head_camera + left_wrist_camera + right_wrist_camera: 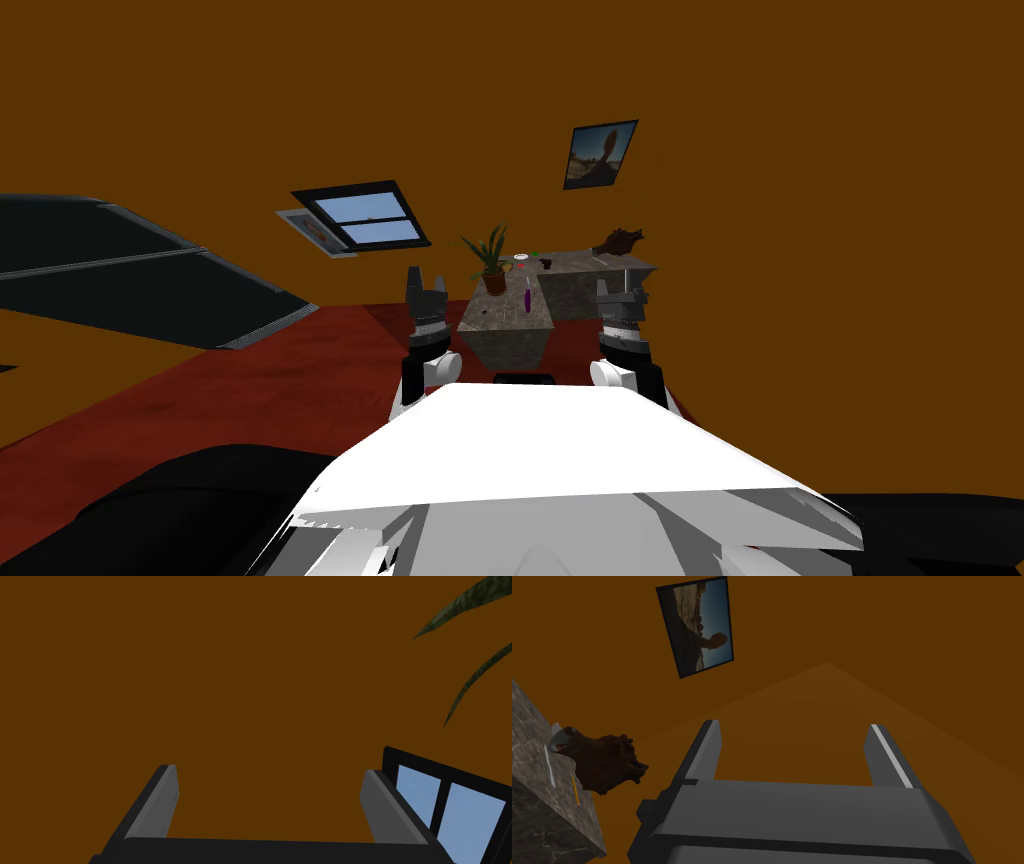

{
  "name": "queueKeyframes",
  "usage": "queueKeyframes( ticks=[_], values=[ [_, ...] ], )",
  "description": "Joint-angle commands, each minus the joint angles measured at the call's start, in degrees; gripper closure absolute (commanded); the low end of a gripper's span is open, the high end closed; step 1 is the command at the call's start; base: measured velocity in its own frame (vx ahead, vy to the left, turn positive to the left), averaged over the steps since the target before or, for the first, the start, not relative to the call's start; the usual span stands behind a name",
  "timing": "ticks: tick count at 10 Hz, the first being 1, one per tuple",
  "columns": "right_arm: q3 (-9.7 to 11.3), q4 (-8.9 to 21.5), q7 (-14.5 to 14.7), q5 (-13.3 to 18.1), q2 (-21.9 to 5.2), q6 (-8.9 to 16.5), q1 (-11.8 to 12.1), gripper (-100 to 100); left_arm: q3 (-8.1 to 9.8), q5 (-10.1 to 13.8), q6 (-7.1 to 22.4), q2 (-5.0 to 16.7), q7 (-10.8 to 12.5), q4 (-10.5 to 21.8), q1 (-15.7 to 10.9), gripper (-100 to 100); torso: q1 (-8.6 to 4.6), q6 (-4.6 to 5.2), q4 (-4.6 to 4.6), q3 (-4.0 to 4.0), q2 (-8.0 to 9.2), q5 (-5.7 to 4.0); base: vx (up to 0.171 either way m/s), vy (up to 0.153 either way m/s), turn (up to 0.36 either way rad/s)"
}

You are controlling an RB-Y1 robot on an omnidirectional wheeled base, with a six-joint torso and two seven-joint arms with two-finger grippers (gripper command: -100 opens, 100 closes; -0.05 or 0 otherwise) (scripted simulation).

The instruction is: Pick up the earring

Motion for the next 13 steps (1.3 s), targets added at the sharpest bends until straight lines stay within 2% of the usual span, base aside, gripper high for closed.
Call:
queueKeyframes(
  ticks=[1,3,6,7,8,9,10,11,12,13],
  values=[
    [0.0,0.0,0.0,0.0,0.0,0.0,0.0,0,0.53,0.2,2.2,1.4,0.8,0.7,-0.9,-100,0.00,0.00,0.00,0.00,0.00,0.00,-0.012,-0.006,-0.101],
    [0.0,0.0,0.0,0.0,0.0,0.0,0.0,0,1.31,0.4,5.4,2.9,2.0,1.9,-2.5,-100,-0.03,0.01,0.01,0.03,0.05,0.00,-0.022,-0.012,-0.100],
    [0.0,0.0,0.0,0.0,0.0,0.0,0.0,0,3.02,0.6,11.4,5.4,4.4,4.8,-6.4,-100,-0.07,0.02,0.02,0.06,0.10,-0.02,-0.031,-0.023,-0.120],
    [0.0,0.0,0.0,0.0,0.0,0.0,0.0,0,3.02,0.6,12.8,5.4,4.4,4.8,-6.4,-100,-0.08,0.02,0.02,0.06,0.11,-0.02,-0.023,-0.018,-0.055],
    [0.0,0.0,0.0,0.0,0.0,0.0,0.0,0,3.72,0.6,14.3,6.2,5.4,6.1,-8.1,-100,-0.06,-0.01,0.02,0.05,0.09,-0.02,-0.019,-0.018,-0.076],
    [0.0,0.0,0.0,0.0,0.0,0.0,0.0,0,3.72,0.6,15.6,6.2,5.4,6.1,-8.1,-100,-0.06,0.01,0.02,0.04,0.07,-0.01,-0.011,-0.012,-0.054],
    [0.0,0.0,0.0,0.0,0.0,0.0,0.0,0,4.46,0.5,17.2,7.1,6.5,7.6,-9.9,-100,-0.04,0.00,0.01,0.03,0.04,-0.01,-0.011,-0.011,-0.110],
    [0.0,0.0,0.0,0.0,0.0,0.0,0.0,0,4.46,0.5,19.0,7.1,6.5,7.6,-9.9,-100,-0.03,0.01,0.01,0.02,0.03,-0.01,-0.012,-0.008,-0.057],
    [0.0,0.0,0.0,0.0,0.0,0.0,0.0,0,5.26,0.4,20.7,8.1,7.6,9.3,-11.9,-100,-0.02,-0.01,0.01,0.02,0.03,0.00,-0.016,-0.015,-0.108],
    [0.0,0.0,0.0,0.0,0.0,0.0,0.0,0,5.26,0.4,22.3,8.1,7.6,9.3,-11.9,-100,-0.03,0.01,0.01,0.02,0.03,-0.01,-0.013,-0.010,-0.055]
  ],
)
